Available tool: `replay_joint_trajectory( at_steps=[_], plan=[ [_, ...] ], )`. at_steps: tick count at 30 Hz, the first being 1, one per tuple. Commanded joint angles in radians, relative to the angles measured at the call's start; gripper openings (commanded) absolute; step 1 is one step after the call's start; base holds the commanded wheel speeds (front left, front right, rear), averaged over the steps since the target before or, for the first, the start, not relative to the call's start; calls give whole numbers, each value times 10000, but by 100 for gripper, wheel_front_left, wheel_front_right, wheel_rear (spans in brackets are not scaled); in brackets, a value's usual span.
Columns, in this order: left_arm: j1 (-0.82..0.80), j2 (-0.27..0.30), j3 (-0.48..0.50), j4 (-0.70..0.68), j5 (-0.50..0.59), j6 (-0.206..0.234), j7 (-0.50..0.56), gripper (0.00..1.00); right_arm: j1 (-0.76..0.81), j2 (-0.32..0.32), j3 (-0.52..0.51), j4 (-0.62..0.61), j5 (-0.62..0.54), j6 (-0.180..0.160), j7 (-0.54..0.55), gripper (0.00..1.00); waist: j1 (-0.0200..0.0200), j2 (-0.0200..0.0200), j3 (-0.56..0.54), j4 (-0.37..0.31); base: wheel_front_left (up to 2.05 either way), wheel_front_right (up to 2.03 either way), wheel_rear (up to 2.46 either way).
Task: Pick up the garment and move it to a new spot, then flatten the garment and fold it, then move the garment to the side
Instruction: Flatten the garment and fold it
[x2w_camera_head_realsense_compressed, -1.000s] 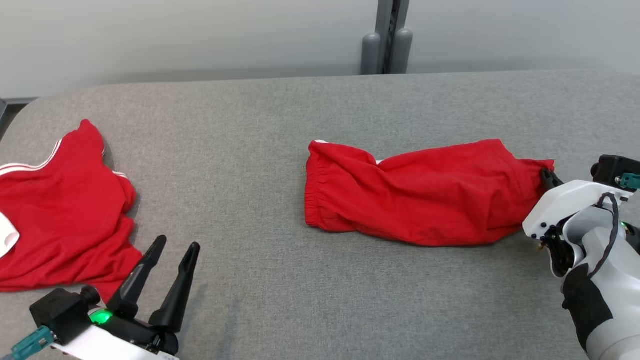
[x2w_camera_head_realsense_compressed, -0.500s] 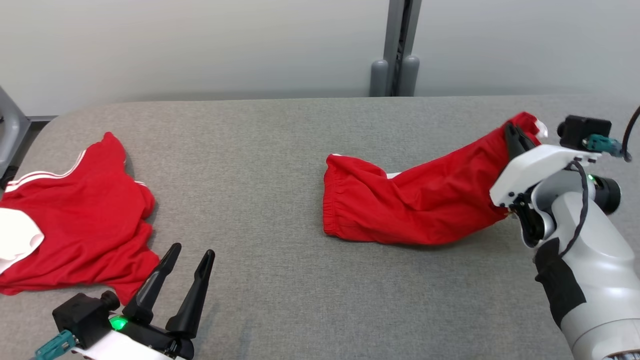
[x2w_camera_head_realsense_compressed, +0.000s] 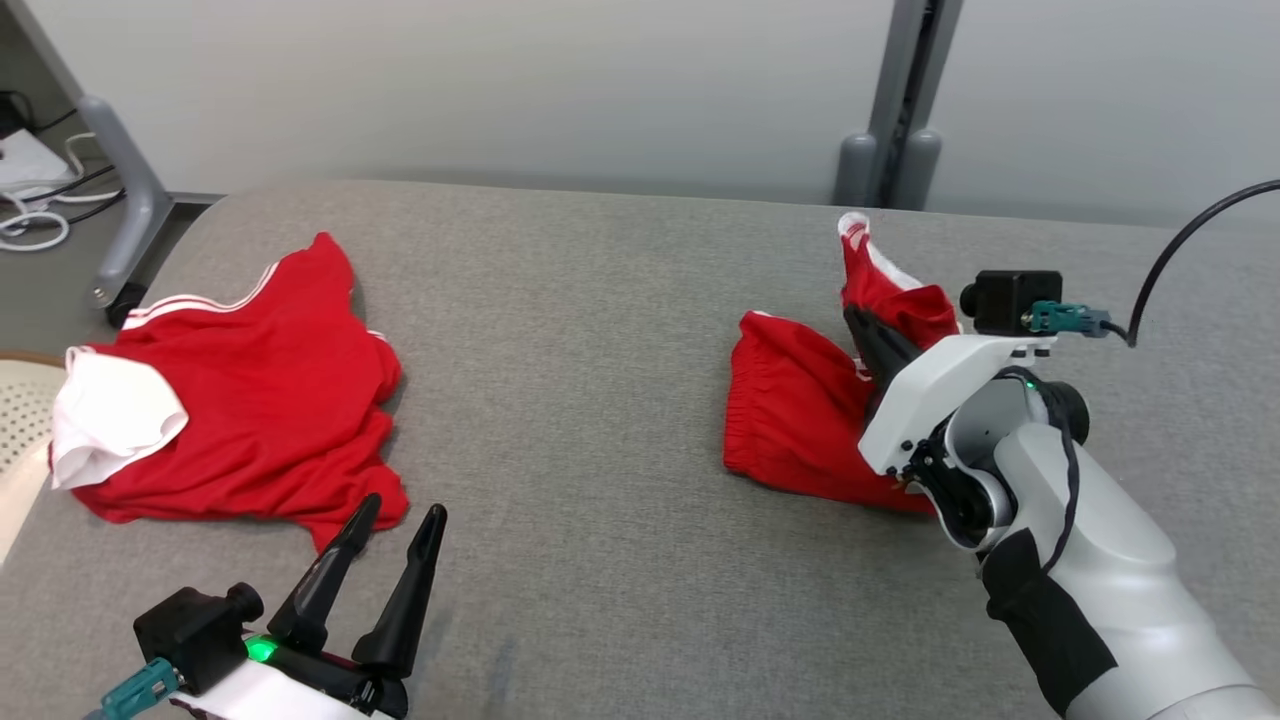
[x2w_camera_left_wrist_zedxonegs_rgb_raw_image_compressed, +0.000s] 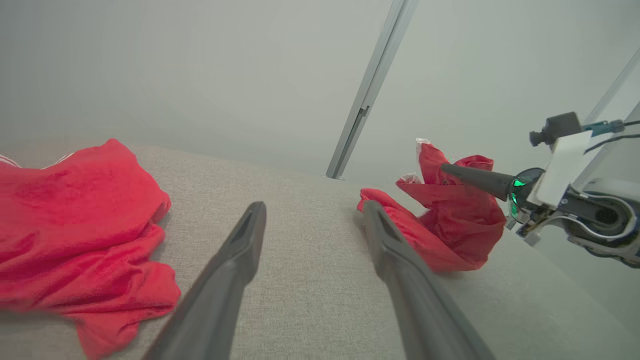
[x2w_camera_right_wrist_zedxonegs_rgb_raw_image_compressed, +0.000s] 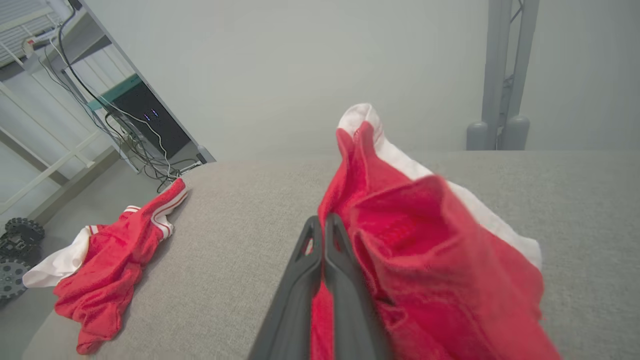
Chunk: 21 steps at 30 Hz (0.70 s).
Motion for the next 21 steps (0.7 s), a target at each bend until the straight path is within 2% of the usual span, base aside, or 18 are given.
replay_joint_trajectory(
  at_steps=[1,8,9,10,11,12,21],
  plan=[
    [-241,13,59,81,-5,-51,-29,100,116,-76,316,154,370,2,-99,0,0,-1,94,284,0,0,0],
    [-311,76,99,222,-87,-117,-34,100,-101,-70,1228,830,1246,2,-282,0,0,-1,237,622,0,0,0],
    [-339,78,98,237,-89,-131,-34,100,-102,-66,1426,835,1480,2,-273,5,0,-1,259,645,0,0,0],
    [-366,81,107,250,-94,-144,-35,100,-135,-70,1624,847,1643,2,-324,29,0,-1,280,657,0,0,0],
    [-386,83,124,260,-94,-157,-36,100,-184,-76,1839,832,1797,2,-399,80,0,-1,298,659,0,0,0],
    [-399,76,139,265,-90,-165,-36,100,-197,-73,2032,748,2023,2,-478,100,0,-1,307,654,0,0,0],
    [-181,27,275,281,39,-193,-37,100,-377,-82,3428,-175,3836,2,-1509,100,0,-1,117,137,0,0,0]
  ],
)
